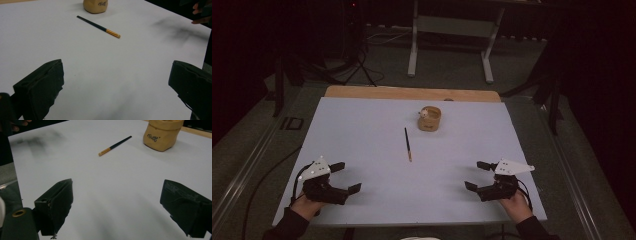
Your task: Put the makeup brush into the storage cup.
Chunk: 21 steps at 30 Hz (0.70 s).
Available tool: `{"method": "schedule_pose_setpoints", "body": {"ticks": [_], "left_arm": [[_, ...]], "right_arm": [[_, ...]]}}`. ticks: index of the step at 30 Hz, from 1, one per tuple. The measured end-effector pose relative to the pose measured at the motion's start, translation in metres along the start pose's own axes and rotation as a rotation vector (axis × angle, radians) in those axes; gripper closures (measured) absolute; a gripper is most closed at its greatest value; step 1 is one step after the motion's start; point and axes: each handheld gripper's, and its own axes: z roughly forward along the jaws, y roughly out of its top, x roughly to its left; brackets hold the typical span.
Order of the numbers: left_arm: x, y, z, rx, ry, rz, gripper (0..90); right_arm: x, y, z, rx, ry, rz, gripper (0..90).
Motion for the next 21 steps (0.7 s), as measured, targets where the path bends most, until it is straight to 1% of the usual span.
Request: {"method": "schedule_pose_setpoints", "body": {"ticks": [1, 2, 4, 5, 11, 12, 14, 21], "left_arm": [[0.000, 0.002, -0.001, -0.004, 0.006, -0.010, 0.6], [0.000, 0.005, -0.001, -0.001, 0.007, -0.030, 0.6], [-0.001, 0.009, -0.001, -0.005, 0.018, -0.029, 0.6], [-0.001, 0.011, 0.000, 0.004, 0.019, -0.028, 0.6], [-0.004, 0.024, 0.002, 0.013, 0.031, -0.033, 0.6], [-0.004, 0.027, 0.003, 0.021, 0.025, -0.039, 0.6], [-0.004, 0.032, 0.003, 0.021, 0.033, -0.032, 0.6], [-0.005, 0.054, 0.005, 0.029, 0.028, -0.013, 0.6]], "right_arm": [[0.000, 0.000, 0.000, -0.003, 0.003, 0.004, 11.3], [-0.001, 0.000, 0.000, -0.005, 0.002, 0.005, 11.3], [0.000, 0.000, 0.000, -0.005, 0.005, 0.003, 11.3], [0.000, 0.000, 0.000, -0.003, 0.005, 0.001, 11.3], [0.000, 0.001, 0.001, -0.001, 0.005, 0.000, 11.3], [0.000, 0.001, 0.002, -0.004, 0.005, -0.001, 11.3], [0.000, 0.001, 0.002, -0.004, 0.005, 0.001, 11.3], [0.001, 0.002, 0.003, 0.000, 0.018, -0.006, 11.4]]}}
